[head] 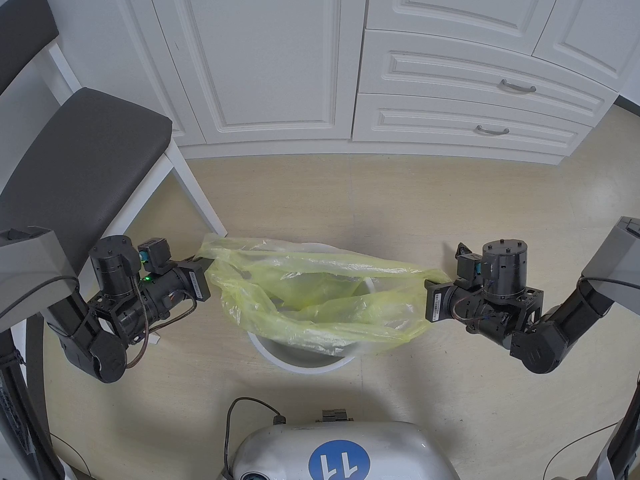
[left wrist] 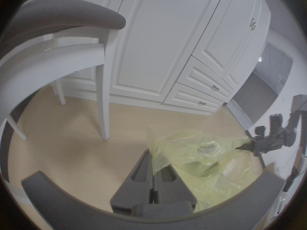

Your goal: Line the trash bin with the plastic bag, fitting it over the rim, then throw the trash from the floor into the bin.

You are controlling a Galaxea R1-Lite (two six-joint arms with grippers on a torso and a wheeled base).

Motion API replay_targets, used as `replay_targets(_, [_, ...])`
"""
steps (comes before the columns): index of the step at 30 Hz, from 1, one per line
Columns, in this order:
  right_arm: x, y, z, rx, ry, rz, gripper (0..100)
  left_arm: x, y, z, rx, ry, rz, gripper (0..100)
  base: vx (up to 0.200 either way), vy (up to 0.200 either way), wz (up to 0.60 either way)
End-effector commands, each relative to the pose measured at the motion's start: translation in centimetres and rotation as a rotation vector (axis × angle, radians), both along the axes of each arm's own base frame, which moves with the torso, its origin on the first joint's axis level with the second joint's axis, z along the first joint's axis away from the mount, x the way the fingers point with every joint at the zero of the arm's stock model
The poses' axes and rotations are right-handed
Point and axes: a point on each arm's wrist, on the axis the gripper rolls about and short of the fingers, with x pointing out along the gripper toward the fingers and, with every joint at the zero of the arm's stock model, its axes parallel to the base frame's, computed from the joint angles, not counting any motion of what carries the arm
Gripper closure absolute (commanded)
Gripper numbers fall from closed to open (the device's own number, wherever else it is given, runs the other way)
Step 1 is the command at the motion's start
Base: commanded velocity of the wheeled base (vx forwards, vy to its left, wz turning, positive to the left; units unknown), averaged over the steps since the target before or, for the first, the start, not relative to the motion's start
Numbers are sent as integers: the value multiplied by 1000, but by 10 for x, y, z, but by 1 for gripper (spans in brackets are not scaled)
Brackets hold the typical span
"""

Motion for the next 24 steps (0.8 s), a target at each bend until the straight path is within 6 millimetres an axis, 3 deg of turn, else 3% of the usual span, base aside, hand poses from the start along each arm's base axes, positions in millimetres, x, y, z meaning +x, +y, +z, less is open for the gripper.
replay_targets(1, [-16, -4, 9, 53, 17, 54, 100, -5, 27, -2, -88, 35, -64, 100, 0, 0, 0])
replay_targets(9, [-27, -11, 4, 12, 82, 59, 100, -17, 58, 3, -161, 74, -182, 100, 0, 0, 0])
replay_targets(15, [-48, -20, 19, -51, 164, 116, 100, -19, 59, 5, -158, 73, -184, 100, 0, 0, 0])
replay_targets(24, [-59, -16, 11, -95, 193, 170, 100, -32, 50, 10, -155, 79, -216, 100, 0, 0, 0])
